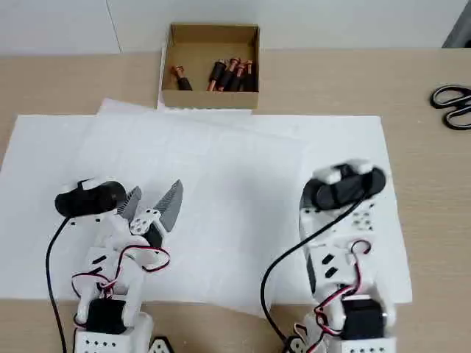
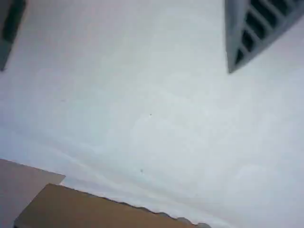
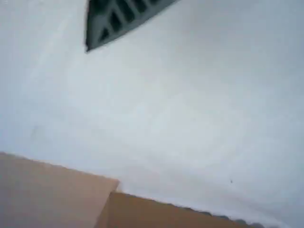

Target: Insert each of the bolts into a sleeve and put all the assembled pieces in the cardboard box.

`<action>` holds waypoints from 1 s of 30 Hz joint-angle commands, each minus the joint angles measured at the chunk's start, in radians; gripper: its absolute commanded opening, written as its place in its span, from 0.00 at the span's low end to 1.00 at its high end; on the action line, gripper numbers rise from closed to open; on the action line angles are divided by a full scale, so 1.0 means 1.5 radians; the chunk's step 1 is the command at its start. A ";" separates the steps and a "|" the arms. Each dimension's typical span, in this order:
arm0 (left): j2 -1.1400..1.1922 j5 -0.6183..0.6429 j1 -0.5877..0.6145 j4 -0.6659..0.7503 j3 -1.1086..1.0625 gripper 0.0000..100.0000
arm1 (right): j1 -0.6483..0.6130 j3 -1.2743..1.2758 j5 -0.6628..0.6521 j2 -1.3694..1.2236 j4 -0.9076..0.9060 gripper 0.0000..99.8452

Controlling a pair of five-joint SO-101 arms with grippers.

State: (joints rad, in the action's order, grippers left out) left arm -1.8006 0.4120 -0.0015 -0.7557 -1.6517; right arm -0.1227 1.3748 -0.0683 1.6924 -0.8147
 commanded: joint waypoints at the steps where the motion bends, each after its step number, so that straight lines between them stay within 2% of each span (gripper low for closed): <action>1: -0.005 -0.001 -0.003 0.017 -0.014 0.28 | 0.004 0.098 -0.007 0.090 0.035 0.16; 8: -0.003 -0.001 -0.003 0.005 -0.020 0.28 | 0.003 0.161 -0.007 0.080 0.035 0.16; 18: -0.004 0.002 -0.001 -0.107 -0.020 0.28 | -0.001 0.206 -0.003 0.081 0.025 0.16; 25: -0.005 0.002 0.000 -0.107 -0.020 0.28 | 0.003 0.206 -0.003 0.081 -0.088 0.16; 30: -0.005 0.002 0.000 -0.107 -0.020 0.28 | 0.003 0.205 -0.004 0.081 -0.085 0.16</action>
State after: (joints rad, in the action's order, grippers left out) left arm -1.8006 0.4120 -0.0015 -0.9168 -1.6855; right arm -0.1258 1.6740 -0.0683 1.7952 -0.9375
